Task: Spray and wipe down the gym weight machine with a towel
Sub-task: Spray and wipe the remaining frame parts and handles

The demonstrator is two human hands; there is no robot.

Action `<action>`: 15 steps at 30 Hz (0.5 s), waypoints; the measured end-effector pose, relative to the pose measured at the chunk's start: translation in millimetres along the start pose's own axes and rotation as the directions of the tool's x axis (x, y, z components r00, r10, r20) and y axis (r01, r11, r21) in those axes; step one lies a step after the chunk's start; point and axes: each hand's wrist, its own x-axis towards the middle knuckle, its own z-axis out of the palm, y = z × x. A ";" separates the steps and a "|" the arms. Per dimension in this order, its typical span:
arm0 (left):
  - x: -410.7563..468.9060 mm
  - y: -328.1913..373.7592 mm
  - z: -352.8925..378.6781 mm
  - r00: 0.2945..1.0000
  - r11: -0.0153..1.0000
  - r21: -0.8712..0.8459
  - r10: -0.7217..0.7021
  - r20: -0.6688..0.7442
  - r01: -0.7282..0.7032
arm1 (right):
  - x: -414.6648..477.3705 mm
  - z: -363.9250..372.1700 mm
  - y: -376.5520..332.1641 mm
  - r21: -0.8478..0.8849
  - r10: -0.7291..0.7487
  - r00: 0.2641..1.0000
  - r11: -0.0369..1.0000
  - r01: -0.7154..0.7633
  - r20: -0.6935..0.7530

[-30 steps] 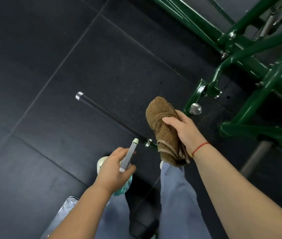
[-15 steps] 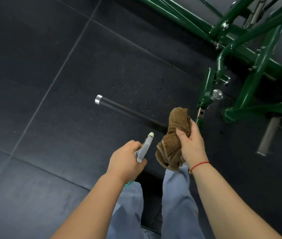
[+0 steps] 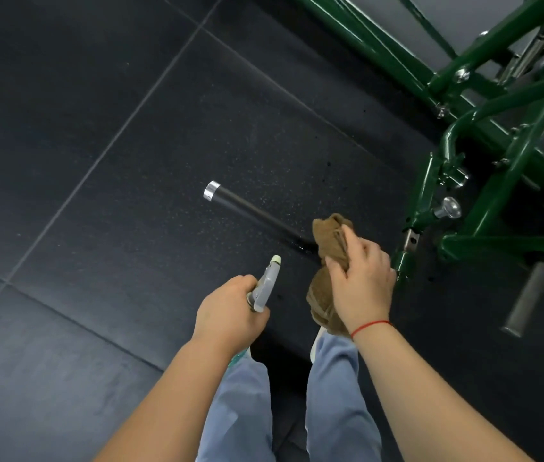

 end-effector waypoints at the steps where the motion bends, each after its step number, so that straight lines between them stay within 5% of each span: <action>1: 1.2 -1.6 -1.2 1.000 0.999 -0.038 -0.014 -0.017 0.013 | 0.9 5.1 -7.5 -0.072 -0.024 1.000 0.997 0.024 -0.005; 7: -0.6 -13.1 -13.9 0.983 0.955 -0.292 -0.107 -0.148 0.060 | 20.6 38.7 -59.3 -0.154 -0.207 0.975 0.969 0.192 -0.085; 15: -2.8 -25.2 -26.4 0.950 0.908 -0.409 -0.201 -0.241 0.088 | 40.0 52.6 -91.9 -0.207 -0.379 0.924 0.902 0.379 0.045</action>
